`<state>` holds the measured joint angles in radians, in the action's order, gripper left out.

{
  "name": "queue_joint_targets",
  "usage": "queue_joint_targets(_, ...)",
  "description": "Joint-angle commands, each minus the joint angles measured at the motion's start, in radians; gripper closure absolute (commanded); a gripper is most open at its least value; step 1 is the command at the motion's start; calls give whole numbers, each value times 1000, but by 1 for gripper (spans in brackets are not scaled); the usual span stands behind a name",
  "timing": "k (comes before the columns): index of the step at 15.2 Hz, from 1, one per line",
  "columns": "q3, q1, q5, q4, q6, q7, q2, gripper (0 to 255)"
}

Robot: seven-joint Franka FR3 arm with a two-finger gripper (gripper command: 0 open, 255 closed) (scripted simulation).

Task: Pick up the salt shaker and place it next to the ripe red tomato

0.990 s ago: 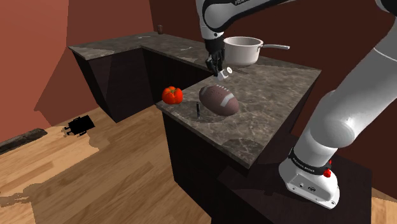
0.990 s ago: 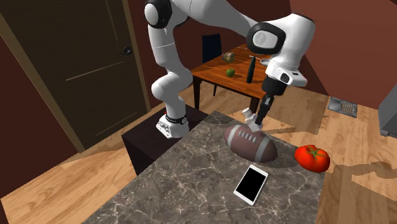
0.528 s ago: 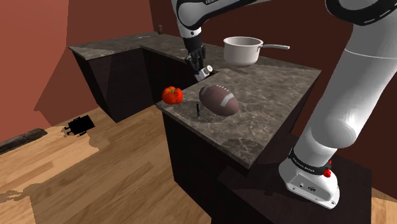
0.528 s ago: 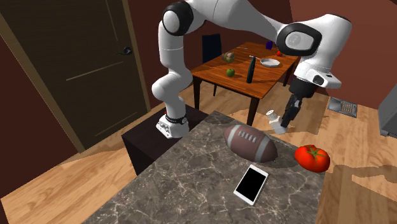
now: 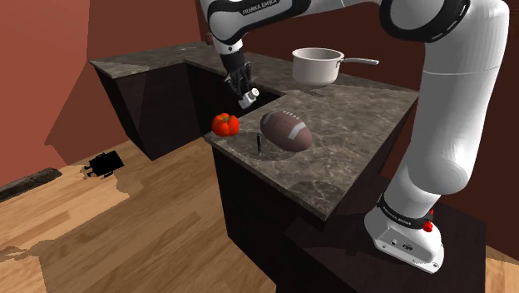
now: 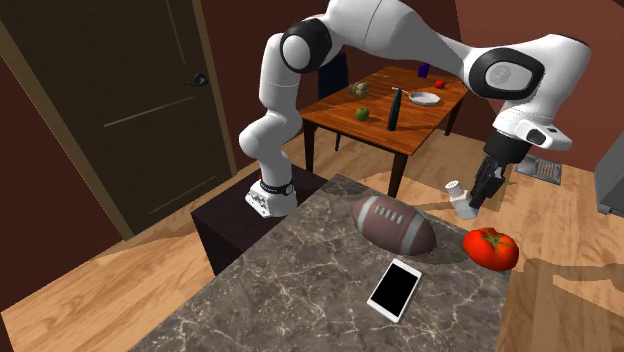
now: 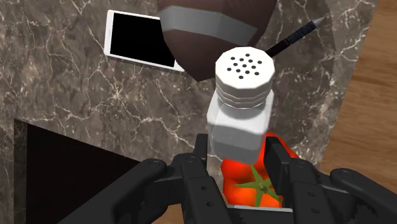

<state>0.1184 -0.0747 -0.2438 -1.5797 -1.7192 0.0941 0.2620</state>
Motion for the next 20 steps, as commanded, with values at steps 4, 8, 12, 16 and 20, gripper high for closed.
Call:
queue_joint_targets(4,-1,1,-4,-46,-59,13,14,255)
queue_joint_targets(8,-2,2,-8,-85,-107,24,24,255)
queue_joint_targets(12,-3,3,-13,-120,-155,35,37,255)
queue_joint_targets(16,-5,3,-19,-151,-201,46,54,255)
queue_joint_targets(20,-7,3,-26,-179,-246,57,73,255)
